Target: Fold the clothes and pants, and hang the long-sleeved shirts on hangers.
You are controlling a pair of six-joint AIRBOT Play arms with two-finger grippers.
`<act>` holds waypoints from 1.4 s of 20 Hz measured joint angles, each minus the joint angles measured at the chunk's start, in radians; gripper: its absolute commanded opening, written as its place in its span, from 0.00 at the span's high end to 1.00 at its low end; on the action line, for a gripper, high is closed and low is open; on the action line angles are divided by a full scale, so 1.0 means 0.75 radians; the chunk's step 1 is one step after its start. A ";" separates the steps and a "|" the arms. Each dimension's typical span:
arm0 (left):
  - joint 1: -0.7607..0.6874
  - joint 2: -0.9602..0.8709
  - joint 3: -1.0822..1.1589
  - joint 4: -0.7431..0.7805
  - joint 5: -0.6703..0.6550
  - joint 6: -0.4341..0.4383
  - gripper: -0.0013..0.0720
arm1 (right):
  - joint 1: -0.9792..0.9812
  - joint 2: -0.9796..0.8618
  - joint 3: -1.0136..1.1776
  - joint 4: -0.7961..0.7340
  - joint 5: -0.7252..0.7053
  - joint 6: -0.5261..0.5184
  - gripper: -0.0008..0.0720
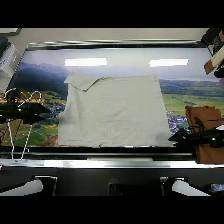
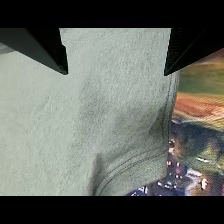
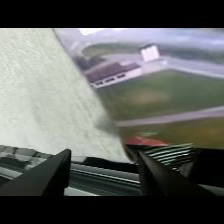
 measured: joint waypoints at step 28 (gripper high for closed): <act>-0.081 0.061 -0.599 -0.001 0.186 0.187 0.96 | 0.000 0.209 -0.166 0.331 -0.047 -0.139 0.94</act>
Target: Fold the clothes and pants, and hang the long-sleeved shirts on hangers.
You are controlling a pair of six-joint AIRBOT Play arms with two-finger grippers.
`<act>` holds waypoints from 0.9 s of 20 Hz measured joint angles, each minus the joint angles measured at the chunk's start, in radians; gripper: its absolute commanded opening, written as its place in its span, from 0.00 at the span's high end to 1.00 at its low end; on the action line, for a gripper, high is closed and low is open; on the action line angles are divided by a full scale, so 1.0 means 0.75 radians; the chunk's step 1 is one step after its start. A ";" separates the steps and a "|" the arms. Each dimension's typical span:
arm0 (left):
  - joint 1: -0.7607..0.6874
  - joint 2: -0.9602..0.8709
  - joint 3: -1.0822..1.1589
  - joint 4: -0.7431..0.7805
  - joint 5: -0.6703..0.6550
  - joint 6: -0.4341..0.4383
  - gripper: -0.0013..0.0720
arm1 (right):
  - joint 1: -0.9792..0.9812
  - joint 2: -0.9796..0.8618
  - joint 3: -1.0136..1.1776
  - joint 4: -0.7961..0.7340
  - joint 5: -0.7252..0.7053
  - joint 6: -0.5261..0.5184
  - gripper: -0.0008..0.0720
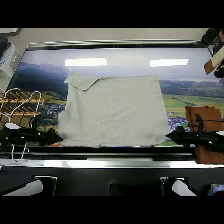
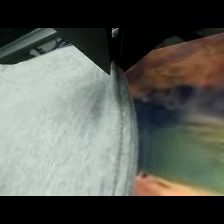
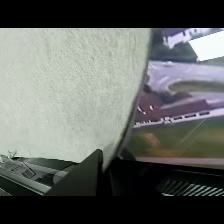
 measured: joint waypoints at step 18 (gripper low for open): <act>-0.057 0.201 1.673 -0.237 -0.064 -0.289 0.97 | 0.667 0.183 1.532 0.080 -0.385 0.272 0.95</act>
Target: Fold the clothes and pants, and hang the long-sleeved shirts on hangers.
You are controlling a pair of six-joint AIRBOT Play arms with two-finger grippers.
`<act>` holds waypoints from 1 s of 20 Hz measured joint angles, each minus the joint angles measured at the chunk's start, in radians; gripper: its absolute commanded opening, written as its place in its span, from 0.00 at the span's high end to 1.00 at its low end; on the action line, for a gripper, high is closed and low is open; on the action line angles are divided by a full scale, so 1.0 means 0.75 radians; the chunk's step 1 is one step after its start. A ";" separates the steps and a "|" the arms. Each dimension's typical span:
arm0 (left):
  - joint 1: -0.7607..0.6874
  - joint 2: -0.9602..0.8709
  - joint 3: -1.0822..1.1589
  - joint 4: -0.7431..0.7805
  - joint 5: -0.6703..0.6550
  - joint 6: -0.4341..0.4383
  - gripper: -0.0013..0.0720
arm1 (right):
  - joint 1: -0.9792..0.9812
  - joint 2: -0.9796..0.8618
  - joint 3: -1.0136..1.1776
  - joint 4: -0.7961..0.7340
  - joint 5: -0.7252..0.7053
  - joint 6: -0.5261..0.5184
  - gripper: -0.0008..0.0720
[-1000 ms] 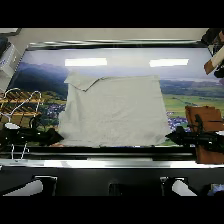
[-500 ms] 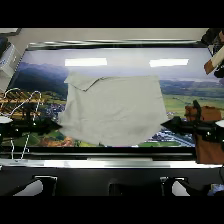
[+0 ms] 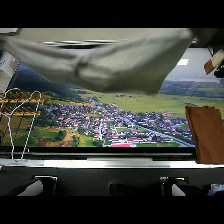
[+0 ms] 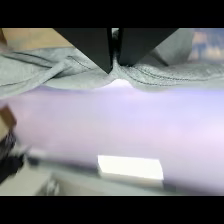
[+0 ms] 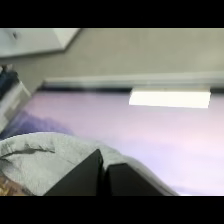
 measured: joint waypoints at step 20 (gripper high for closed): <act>-0.074 -0.200 0.136 0.502 -0.067 -0.182 0.96 | 0.020 -0.323 0.311 -0.587 0.400 0.632 0.94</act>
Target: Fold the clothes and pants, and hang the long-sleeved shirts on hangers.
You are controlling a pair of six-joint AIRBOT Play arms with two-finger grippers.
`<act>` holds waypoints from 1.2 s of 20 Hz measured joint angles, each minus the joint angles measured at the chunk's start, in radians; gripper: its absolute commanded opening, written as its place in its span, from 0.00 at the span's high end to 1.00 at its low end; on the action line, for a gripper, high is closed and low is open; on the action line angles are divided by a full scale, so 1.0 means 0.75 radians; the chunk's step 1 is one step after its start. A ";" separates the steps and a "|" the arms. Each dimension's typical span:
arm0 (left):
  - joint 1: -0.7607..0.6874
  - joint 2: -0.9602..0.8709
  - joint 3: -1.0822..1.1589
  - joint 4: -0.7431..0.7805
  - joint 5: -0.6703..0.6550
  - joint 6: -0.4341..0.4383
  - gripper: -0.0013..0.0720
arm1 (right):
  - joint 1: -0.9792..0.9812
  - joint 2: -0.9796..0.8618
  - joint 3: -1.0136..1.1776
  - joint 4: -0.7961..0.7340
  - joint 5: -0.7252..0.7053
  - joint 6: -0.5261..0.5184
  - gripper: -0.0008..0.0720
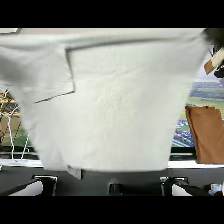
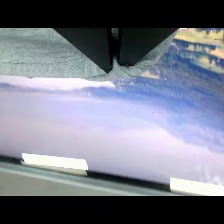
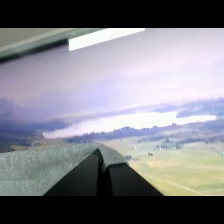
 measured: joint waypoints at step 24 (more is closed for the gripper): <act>-0.170 -0.954 0.005 0.032 0.125 0.229 0.96 | 0.000 -0.857 -0.079 -0.015 -0.008 -0.218 0.94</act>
